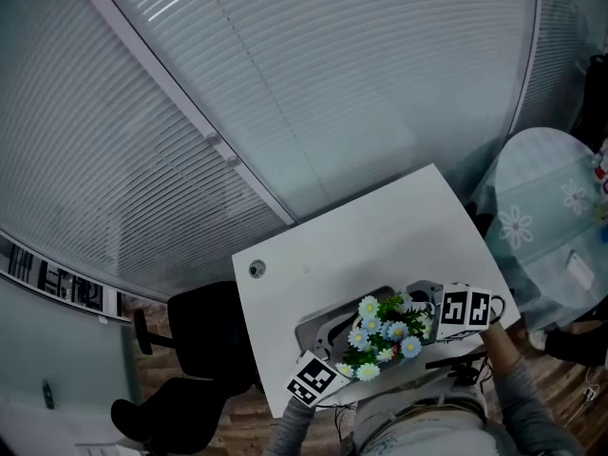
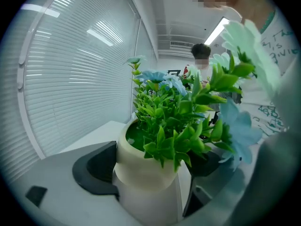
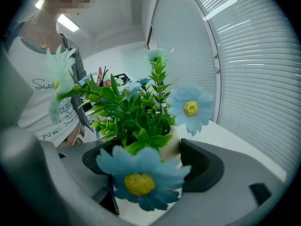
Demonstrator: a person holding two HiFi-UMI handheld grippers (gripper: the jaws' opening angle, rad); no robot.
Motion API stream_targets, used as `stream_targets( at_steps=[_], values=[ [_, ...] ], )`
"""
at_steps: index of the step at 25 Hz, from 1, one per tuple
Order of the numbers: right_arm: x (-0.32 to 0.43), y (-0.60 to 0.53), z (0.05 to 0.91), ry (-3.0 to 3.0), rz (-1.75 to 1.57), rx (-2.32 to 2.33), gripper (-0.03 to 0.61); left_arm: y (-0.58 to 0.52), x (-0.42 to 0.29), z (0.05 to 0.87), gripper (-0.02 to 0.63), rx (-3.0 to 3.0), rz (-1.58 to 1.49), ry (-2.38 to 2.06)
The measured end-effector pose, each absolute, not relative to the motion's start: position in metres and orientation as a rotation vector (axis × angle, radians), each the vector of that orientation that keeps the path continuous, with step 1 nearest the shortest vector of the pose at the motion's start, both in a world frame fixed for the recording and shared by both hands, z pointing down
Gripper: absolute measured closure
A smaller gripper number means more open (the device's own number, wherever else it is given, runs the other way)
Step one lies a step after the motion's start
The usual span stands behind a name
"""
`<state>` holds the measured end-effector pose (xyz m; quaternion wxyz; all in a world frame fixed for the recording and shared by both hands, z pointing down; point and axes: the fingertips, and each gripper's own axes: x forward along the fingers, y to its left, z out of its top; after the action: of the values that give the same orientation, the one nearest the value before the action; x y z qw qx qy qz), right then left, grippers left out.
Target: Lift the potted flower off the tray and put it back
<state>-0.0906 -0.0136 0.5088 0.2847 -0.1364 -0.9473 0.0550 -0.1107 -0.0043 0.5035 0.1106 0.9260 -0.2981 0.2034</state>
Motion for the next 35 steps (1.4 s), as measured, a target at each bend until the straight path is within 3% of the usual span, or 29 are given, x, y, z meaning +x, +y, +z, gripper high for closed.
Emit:
stream_targets(
  at_steps=[35],
  values=[
    [0.016, -0.059, 0.518, -2.506, 0.166, -0.316, 0.198, -0.051, -0.005, 0.511, 0.173, 2.744, 0.638, -0.822]
  ],
)
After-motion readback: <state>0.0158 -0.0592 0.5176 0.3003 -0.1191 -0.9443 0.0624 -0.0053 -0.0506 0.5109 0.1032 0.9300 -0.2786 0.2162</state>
